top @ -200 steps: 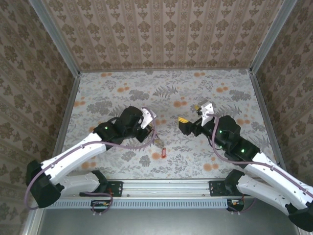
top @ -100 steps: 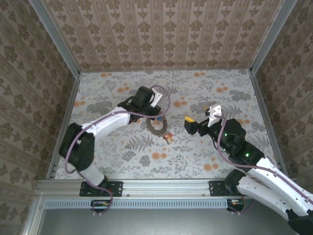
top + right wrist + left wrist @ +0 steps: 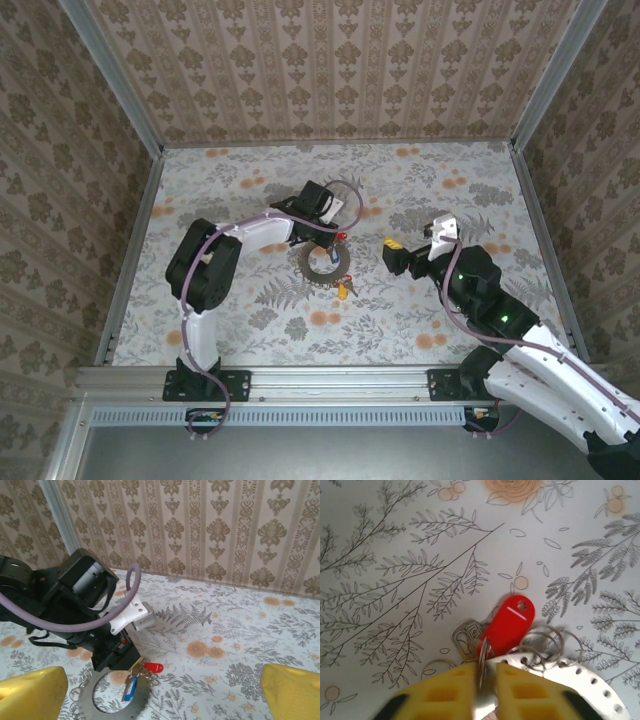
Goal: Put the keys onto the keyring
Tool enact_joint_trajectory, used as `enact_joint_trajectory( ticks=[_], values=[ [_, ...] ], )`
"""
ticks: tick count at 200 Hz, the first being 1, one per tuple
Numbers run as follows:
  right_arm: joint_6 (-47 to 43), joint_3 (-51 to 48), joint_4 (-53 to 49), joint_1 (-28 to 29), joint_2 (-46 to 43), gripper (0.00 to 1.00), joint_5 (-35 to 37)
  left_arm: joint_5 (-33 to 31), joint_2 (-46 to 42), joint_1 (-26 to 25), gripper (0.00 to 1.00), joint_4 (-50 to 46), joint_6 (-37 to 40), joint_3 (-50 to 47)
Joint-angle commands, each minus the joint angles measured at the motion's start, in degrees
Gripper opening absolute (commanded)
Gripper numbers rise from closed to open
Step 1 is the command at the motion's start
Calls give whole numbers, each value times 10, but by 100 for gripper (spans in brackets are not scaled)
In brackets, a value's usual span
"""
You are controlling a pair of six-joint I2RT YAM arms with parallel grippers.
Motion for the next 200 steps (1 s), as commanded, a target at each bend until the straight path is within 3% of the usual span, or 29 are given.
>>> enact_joint_trajectory(
  ticks=[1, 23, 31, 52, 61, 94, 133, 158, 178, 200],
  values=[
    [3, -15, 13, -12, 1, 100, 42, 20, -37, 9, 36, -3, -19, 0],
    [16, -23, 29, -27, 11, 100, 75, 32, -109, 9, 50, 1, -21, -42],
    [18, -27, 36, -31, 16, 100, 93, 37, -145, 8, 67, 3, -24, -64],
    [3, -29, 41, -51, 34, 100, 99, 32, -267, 2, 85, 12, -36, -141],
    [-2, -27, 37, -60, 44, 100, 101, 23, -326, 0, 99, 19, -39, -186],
    [-11, -55, 68, -105, 78, 100, 95, -85, -531, 0, 100, 34, -26, -328],
    [-56, -145, 230, -159, 109, 100, 44, -348, -727, 15, 100, 37, -72, -444],
    [-69, -150, 257, -191, 150, 100, 30, -374, -780, 41, 100, 60, -51, -497],
    [-69, -156, 299, -220, 194, 100, 22, -394, -754, 53, 100, 83, -33, -505],
    [-77, -154, 340, -239, 253, 100, 16, -367, -709, 81, 100, 103, -17, -494]
  ],
)
